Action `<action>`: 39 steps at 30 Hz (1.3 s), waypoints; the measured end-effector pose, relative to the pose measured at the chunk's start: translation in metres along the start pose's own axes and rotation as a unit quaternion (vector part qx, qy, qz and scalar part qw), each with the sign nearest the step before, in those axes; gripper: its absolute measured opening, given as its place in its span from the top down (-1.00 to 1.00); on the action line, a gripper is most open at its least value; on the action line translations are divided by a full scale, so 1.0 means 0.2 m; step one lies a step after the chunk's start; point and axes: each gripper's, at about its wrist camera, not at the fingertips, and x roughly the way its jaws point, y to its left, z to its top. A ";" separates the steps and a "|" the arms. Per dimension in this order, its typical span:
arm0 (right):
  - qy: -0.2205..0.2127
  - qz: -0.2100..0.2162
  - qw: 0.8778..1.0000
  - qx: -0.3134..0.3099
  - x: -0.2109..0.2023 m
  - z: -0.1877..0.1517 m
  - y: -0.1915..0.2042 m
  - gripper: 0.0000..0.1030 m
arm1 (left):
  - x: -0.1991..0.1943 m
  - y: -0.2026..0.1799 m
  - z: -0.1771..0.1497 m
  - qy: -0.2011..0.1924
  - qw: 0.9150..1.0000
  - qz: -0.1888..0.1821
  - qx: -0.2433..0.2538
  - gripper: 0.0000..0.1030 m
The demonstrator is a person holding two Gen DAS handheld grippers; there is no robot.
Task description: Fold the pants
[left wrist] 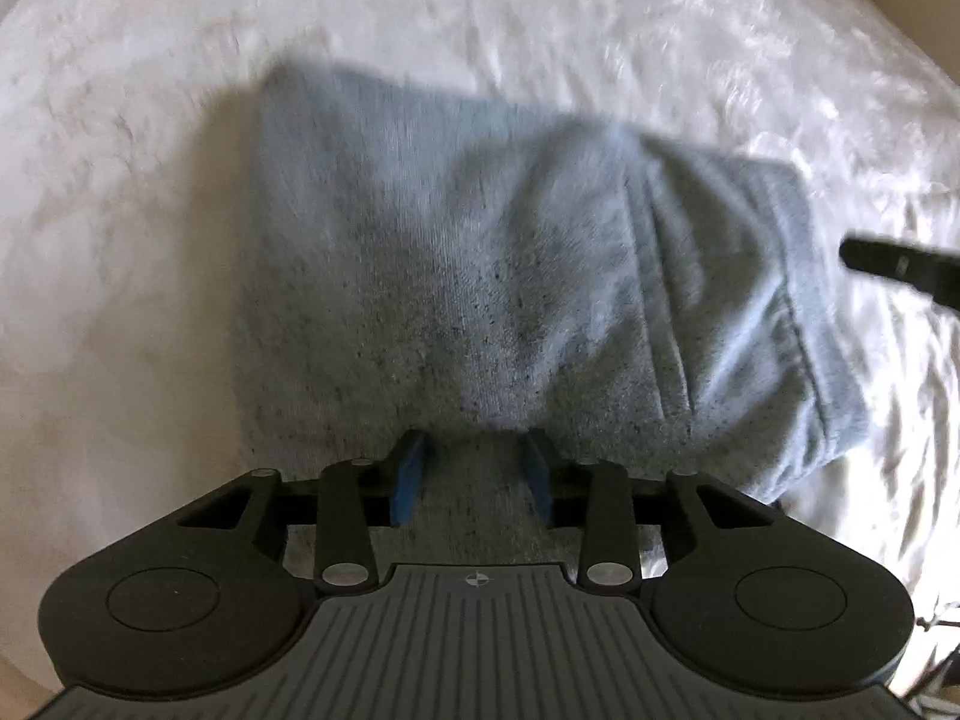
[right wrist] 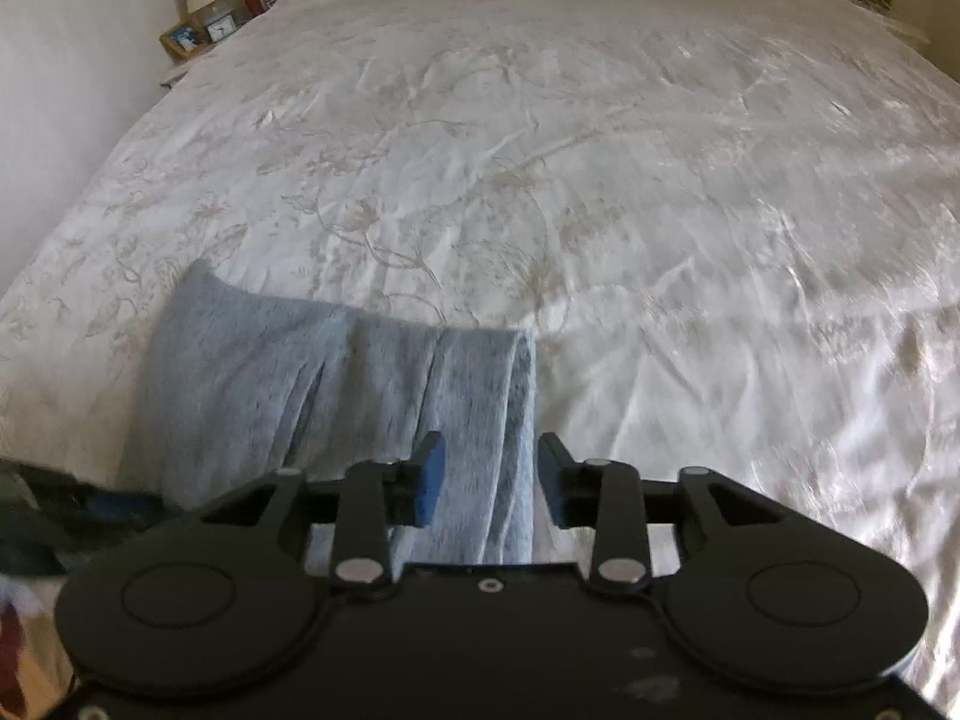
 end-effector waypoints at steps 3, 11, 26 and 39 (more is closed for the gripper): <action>0.000 0.009 1.000 -0.004 0.05 0.03 0.00 0.09 | 0.02 0.03 0.00 -0.004 1.000 -0.007 -0.021 0.26; 0.010 0.031 0.999 0.002 0.29 0.16 -0.02 -0.07 | 0.03 0.03 -0.06 -0.021 1.000 -0.006 -0.021 0.15; -0.040 0.061 0.996 -0.053 0.23 0.32 0.01 0.88 | -0.10 -0.05 -0.09 -0.067 0.997 0.033 -0.030 0.11; -0.041 0.010 0.999 -0.032 0.18 0.23 0.02 0.51 | -0.18 0.07 0.26 -0.076 0.996 0.048 -0.029 0.04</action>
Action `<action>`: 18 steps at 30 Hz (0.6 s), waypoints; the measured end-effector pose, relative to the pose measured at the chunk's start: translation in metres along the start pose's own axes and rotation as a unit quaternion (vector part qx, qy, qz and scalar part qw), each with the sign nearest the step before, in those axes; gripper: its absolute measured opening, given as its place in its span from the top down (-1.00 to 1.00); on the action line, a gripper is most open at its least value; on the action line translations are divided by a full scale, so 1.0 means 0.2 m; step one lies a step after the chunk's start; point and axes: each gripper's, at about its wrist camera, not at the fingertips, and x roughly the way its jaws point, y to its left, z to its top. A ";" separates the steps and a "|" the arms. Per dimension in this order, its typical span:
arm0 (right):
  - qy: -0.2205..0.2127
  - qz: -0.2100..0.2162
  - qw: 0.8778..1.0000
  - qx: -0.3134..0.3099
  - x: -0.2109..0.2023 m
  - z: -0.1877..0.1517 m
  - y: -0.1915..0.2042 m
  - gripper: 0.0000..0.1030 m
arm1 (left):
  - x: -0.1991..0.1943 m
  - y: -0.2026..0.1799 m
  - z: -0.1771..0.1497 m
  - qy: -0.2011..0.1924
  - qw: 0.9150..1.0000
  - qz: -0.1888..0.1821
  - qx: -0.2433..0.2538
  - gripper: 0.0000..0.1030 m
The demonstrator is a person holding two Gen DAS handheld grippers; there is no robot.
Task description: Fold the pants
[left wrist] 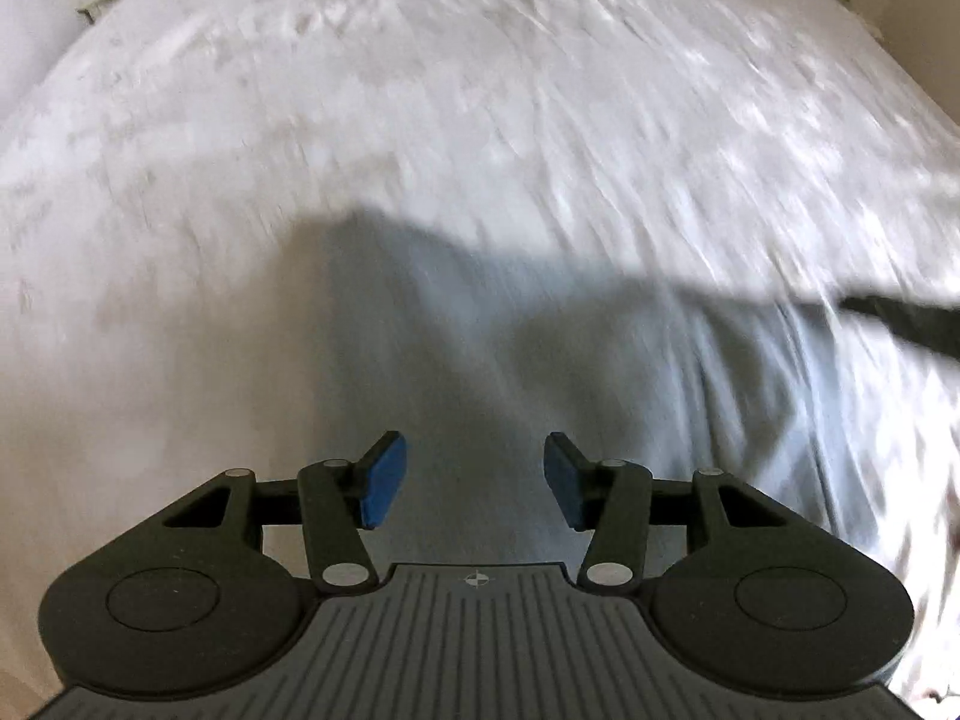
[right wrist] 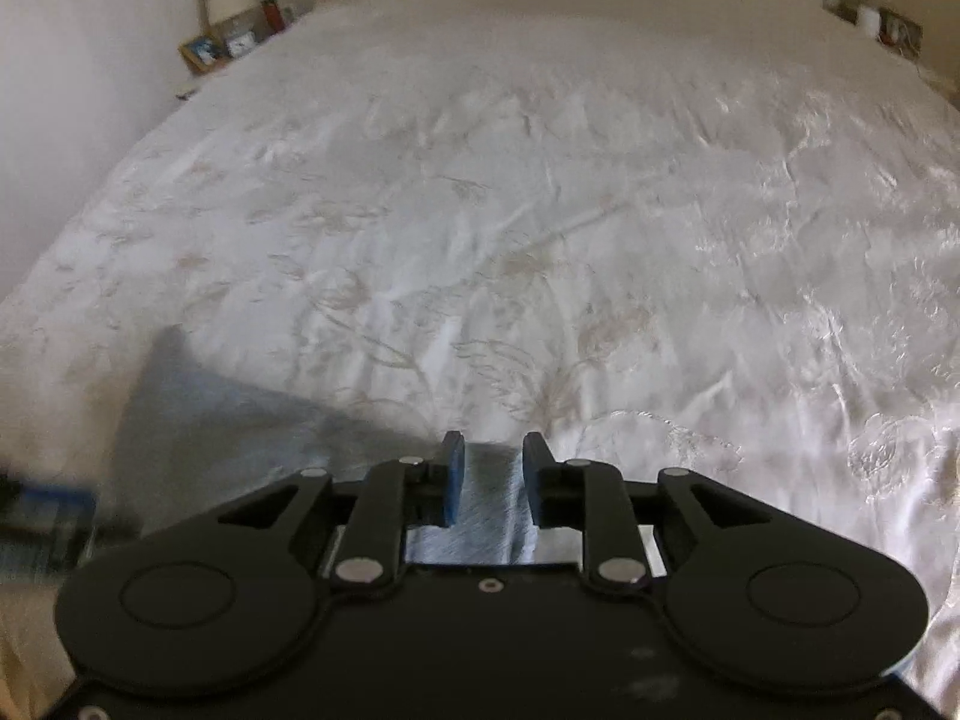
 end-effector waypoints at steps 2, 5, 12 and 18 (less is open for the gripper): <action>-0.002 0.006 1.000 -0.017 -0.04 -0.03 0.05 0.49 | 0.09 0.05 0.13 -0.003 1.000 0.010 -0.013 0.04; 0.020 0.014 0.999 -0.024 -0.06 -0.09 0.11 0.45 | 0.26 0.10 0.27 0.005 0.999 0.036 -0.016 0.04; 0.066 0.001 0.998 -0.013 -0.05 -0.23 0.15 0.10 | 0.46 0.20 0.33 0.048 0.999 0.023 0.006 -0.19; 0.084 -0.012 0.996 0.013 -0.04 -0.26 0.09 -0.23 | 0.26 0.29 0.20 0.010 1.000 -0.003 -0.021 -0.20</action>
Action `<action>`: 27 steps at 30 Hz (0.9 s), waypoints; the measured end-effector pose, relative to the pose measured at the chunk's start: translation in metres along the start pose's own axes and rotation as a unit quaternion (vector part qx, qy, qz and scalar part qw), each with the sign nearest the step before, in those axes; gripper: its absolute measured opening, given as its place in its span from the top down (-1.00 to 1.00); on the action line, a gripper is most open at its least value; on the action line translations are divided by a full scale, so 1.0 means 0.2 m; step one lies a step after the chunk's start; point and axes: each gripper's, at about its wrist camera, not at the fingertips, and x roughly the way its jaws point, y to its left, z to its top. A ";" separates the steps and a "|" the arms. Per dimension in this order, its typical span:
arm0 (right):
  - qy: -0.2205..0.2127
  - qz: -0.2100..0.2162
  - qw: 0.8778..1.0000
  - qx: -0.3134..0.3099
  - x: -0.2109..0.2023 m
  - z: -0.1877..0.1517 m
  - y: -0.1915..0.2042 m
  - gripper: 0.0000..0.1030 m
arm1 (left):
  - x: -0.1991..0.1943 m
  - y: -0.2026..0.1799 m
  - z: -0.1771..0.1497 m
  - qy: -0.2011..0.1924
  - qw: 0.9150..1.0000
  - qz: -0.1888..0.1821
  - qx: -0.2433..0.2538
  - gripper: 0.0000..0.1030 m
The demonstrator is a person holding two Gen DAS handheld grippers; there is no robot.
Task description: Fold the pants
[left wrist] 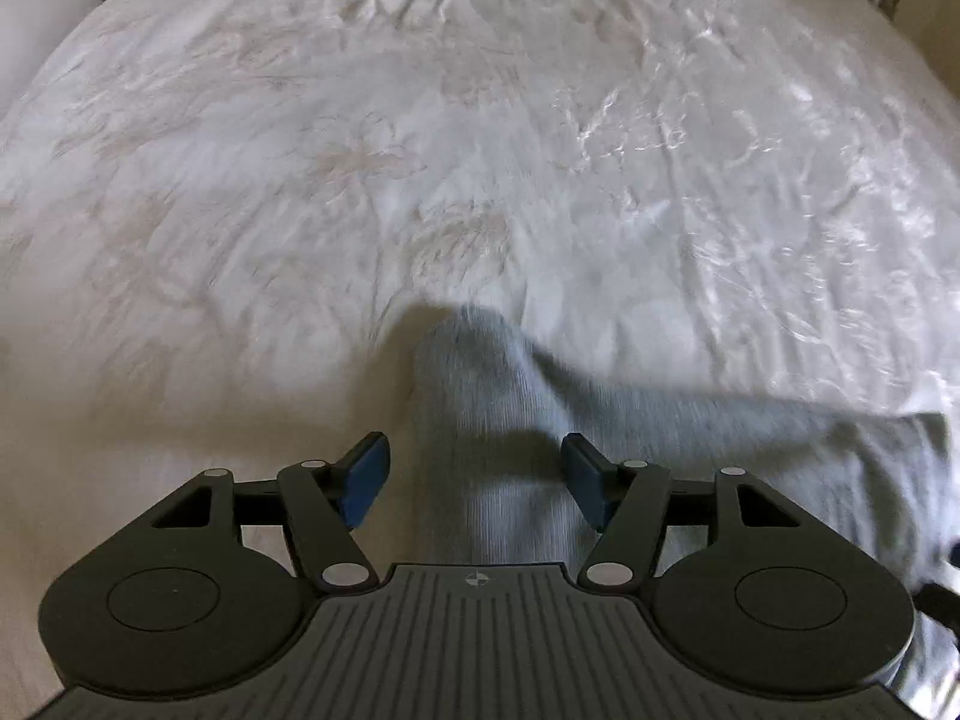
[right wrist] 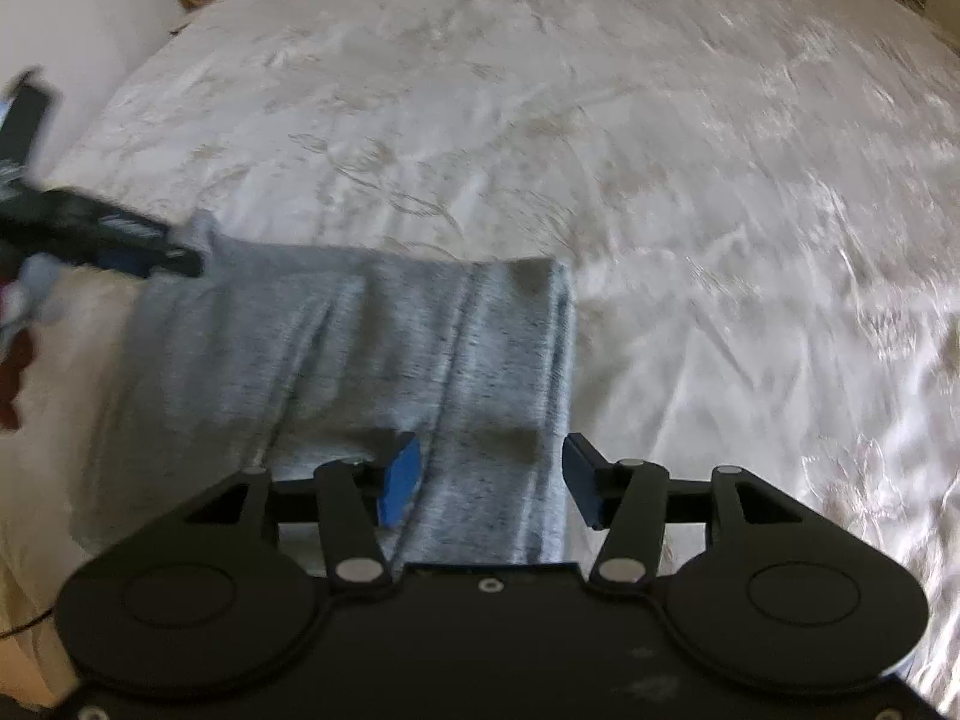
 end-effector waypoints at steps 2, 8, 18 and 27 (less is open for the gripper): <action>0.008 0.009 1.000 0.017 0.03 0.00 -0.03 -0.36 | -0.05 0.02 -0.08 0.002 1.000 -0.013 -0.008 -0.33; 0.041 0.072 0.993 0.085 0.16 0.01 -0.12 -0.71 | -0.07 0.06 -0.32 0.040 0.997 -0.051 -0.034 -0.58; 0.060 0.092 0.990 0.086 0.33 -0.01 -0.06 -1.00 | 0.06 0.08 -0.36 0.070 0.995 -0.035 -0.058 -1.00; 0.066 0.120 0.988 0.077 0.35 -0.01 -0.09 -0.95 | 0.11 0.04 -0.34 0.061 0.996 -0.027 -0.063 -1.00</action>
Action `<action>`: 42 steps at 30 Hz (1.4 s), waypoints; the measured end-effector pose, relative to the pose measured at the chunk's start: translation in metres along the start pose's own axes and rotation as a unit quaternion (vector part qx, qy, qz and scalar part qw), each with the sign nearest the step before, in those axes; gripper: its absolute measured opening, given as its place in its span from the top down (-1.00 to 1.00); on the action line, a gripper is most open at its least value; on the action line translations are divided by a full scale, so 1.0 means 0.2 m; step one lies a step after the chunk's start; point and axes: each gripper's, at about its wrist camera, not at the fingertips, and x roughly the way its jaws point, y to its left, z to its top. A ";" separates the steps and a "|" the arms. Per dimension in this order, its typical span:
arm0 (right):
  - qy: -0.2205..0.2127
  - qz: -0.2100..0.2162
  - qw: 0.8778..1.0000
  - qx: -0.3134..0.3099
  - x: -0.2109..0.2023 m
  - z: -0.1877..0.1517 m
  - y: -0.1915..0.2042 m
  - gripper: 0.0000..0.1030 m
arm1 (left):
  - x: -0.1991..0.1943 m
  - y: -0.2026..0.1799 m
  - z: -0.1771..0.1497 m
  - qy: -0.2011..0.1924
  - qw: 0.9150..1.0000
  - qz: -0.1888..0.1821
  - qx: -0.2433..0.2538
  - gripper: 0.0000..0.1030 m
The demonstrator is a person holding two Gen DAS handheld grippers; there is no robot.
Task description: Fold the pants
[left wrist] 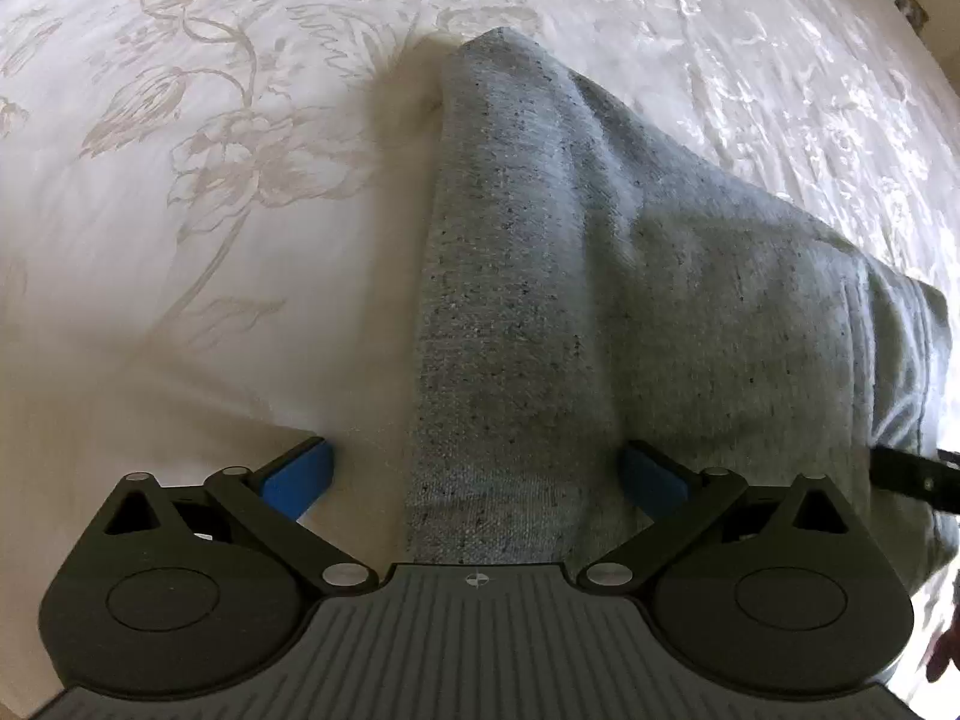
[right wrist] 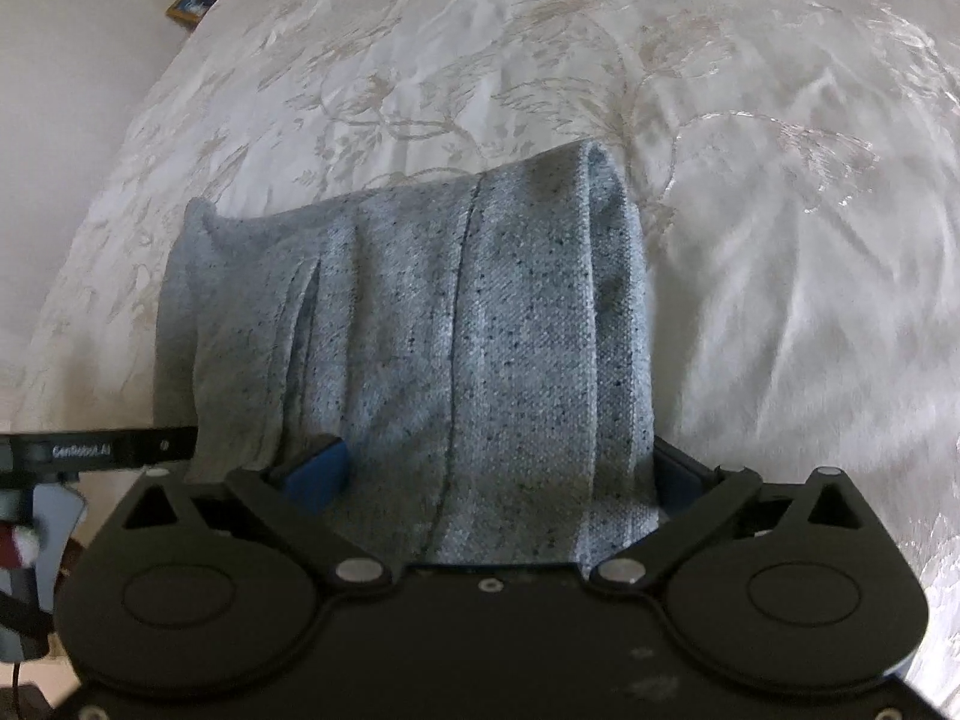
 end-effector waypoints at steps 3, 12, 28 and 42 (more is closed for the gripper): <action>-0.013 0.022 1.000 -0.008 -0.08 -0.01 -0.01 0.24 | -0.01 0.02 -0.01 -0.003 1.000 -0.002 -0.011 -1.00; -0.095 0.017 0.991 -0.091 -0.42 -0.09 0.18 0.50 | -0.01 0.08 0.01 -0.001 0.998 -0.029 -0.046 -1.00; -0.079 -0.051 0.994 -0.054 -0.43 -0.12 0.15 0.51 | -0.25 -0.11 -0.05 -0.078 0.995 -0.056 0.031 0.68; -0.177 -0.055 0.980 -0.068 -0.53 0.40 0.18 0.52 | -0.59 -0.24 0.50 -0.179 0.979 -0.067 0.070 0.68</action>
